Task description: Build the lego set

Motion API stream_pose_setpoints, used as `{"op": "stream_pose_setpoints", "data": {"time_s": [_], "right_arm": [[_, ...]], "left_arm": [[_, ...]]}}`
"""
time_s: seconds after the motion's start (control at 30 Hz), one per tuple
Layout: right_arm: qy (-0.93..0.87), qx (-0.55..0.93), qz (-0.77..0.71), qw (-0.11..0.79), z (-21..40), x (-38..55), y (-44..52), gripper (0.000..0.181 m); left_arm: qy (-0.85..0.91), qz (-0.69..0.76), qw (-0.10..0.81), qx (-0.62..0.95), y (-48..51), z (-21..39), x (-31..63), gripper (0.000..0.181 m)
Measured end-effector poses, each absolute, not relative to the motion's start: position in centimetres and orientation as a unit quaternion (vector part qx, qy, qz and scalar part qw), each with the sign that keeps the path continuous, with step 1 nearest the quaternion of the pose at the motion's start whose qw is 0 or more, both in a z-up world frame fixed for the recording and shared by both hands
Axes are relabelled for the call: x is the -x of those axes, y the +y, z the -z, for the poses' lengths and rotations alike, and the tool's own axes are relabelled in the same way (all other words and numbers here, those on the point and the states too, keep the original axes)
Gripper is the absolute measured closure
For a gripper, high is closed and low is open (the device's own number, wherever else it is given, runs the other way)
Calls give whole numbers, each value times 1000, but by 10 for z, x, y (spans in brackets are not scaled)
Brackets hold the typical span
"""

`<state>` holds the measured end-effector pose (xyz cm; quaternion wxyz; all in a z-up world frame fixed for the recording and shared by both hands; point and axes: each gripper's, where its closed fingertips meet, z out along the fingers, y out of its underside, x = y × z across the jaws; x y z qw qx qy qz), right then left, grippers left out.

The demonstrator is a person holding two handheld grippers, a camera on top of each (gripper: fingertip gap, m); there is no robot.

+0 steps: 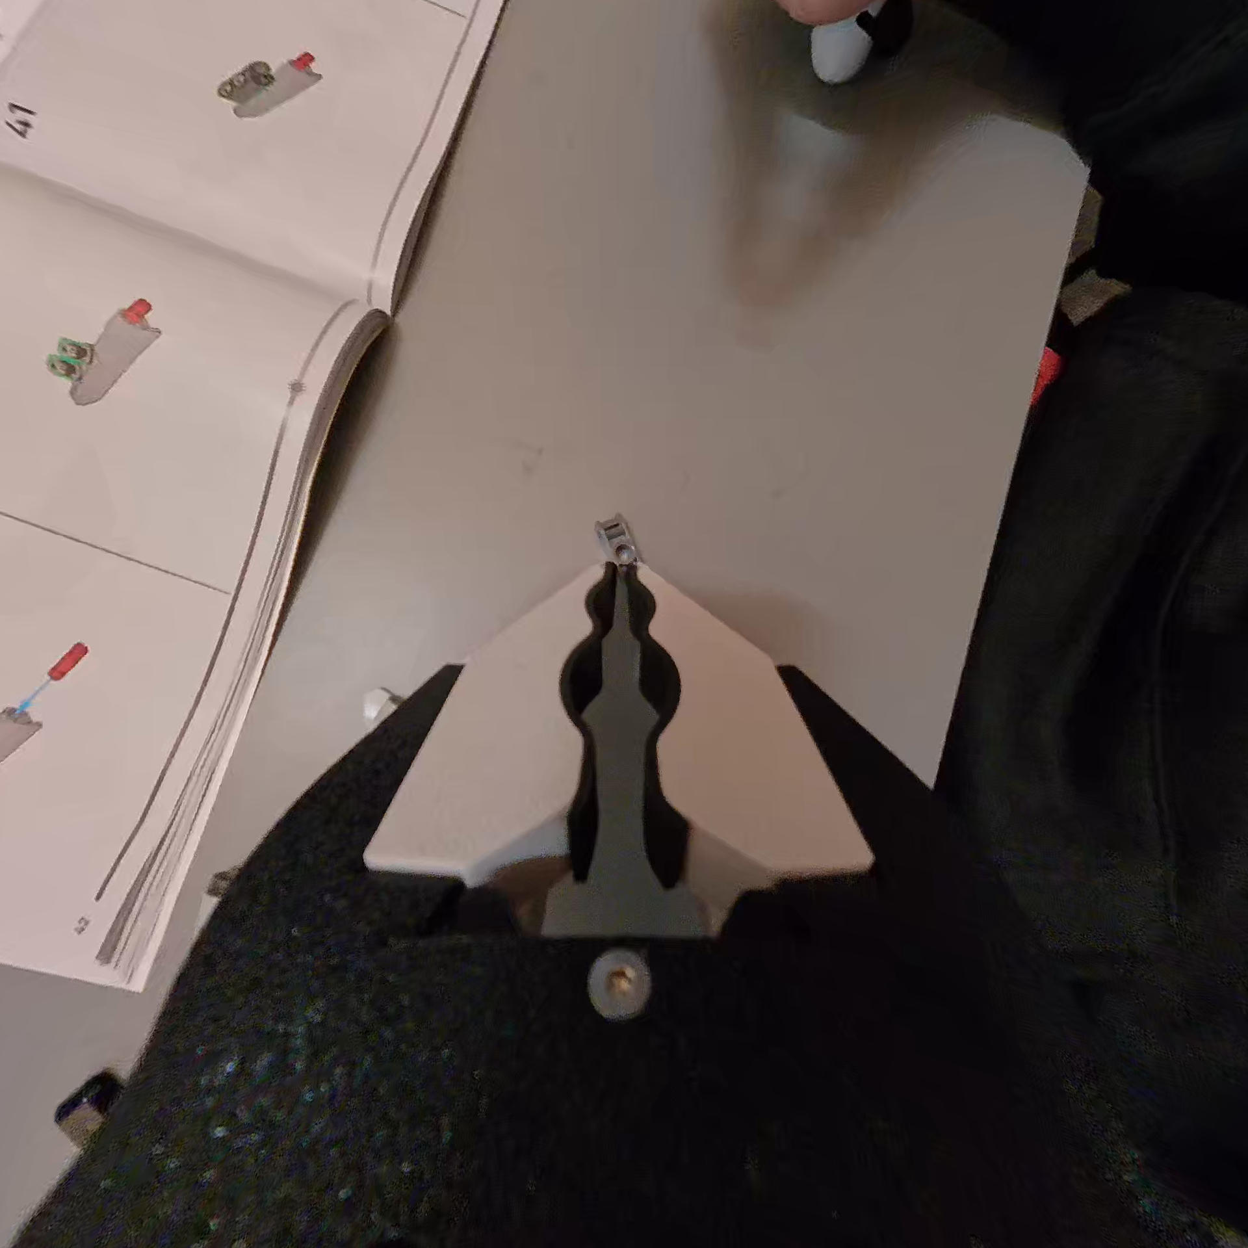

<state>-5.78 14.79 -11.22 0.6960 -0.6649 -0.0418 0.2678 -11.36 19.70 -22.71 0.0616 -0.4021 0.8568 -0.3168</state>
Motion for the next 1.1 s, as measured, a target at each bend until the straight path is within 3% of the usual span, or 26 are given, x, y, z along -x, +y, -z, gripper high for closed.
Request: {"op": "stream_pose_setpoints", "data": {"time_s": [0.03,0.3,0.63,0.9,1.1], "right_arm": [[-42,665,-268,696,112,58,148,176],[-44,648,-277,708,107,57,142,176],[-31,645,-280,711,106,49,118,176],[43,636,-261,725,107,26,113,176],[38,596,-291,747,97,27,117,176]], "left_arm": [[855,316,71,405,196,227,113,181],[857,290,183,385,189,226,108,181],[804,358,144,452,190,226,94,181],[806,338,292,389,203,206,73,181],[862,201,392,251,206,212,75,181]]}}
